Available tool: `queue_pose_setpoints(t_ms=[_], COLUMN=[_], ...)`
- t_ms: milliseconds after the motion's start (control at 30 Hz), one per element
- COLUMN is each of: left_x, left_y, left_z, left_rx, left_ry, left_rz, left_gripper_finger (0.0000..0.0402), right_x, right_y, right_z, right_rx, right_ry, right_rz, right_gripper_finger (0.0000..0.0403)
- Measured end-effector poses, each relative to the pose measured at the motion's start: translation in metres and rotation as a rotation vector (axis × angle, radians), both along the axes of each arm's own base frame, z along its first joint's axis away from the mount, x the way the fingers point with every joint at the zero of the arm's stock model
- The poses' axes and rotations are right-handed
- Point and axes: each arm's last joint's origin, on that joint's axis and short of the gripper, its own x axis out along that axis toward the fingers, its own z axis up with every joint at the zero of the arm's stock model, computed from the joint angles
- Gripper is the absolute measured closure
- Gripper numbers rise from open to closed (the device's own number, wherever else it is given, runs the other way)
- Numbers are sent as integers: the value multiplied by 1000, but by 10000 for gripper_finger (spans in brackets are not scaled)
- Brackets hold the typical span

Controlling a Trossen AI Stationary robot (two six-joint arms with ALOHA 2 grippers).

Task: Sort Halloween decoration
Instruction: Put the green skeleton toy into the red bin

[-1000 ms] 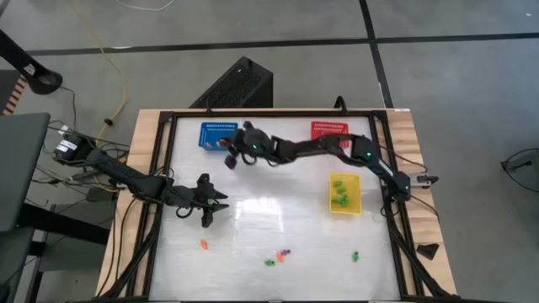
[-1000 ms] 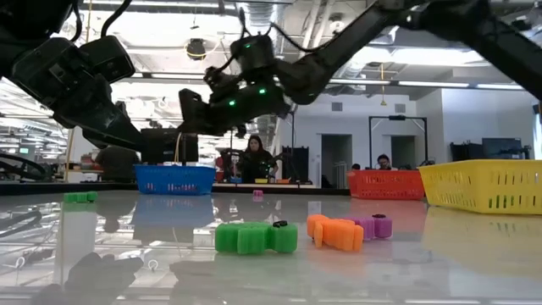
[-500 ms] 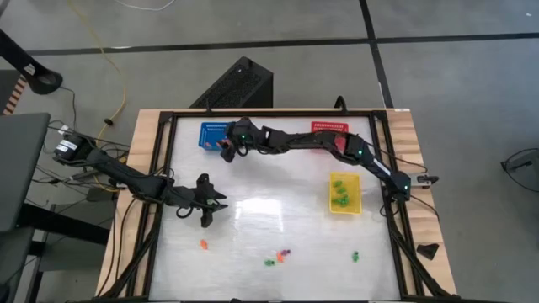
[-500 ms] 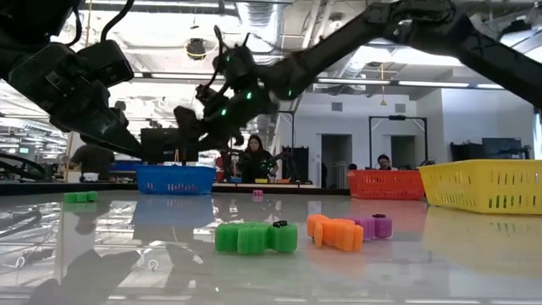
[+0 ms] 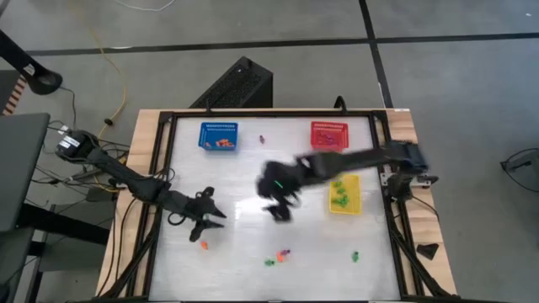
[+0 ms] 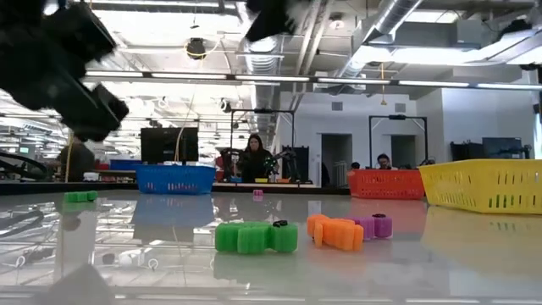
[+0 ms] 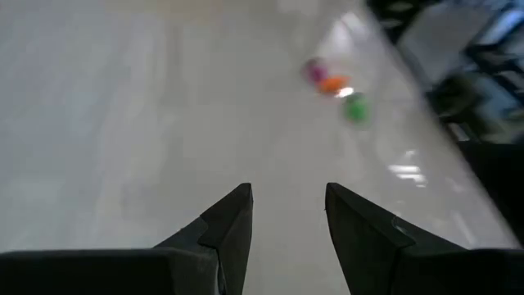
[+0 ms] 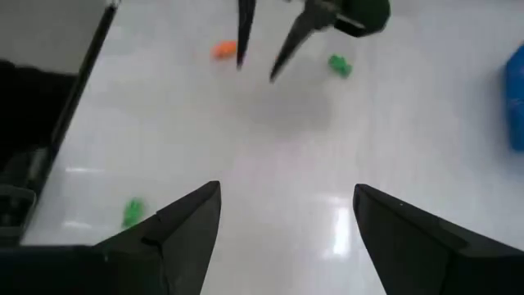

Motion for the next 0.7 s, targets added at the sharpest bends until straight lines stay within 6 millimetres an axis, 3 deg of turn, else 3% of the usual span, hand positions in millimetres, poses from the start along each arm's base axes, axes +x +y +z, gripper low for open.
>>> queue_pose_setpoints(t_ms=[67,167,300,467,700], left_x=[-2,-1,26,73,140], left_y=[-10,-28,-48,-68,-93], left_z=[6,18,35,30,21], left_rx=[-15,-1,147,309,384], left_ry=[-61,-173,-221,-182,-194], left_rz=[-70,-180,-164,-229,-372], left_gripper_finger=[258,258,258,258,258], right_x=[-26,-58,-93,-113,-121], right_y=[30,68,95,94,83], right_z=[0,-21,-47,-76,-74], right_rx=[-76,-176,-222,-216,-187], right_ry=[-38,-177,-458,-576,-571], right_rz=[-9,-85,-187,-243,-281], right_gripper_finger=[93,93,92,92,92])
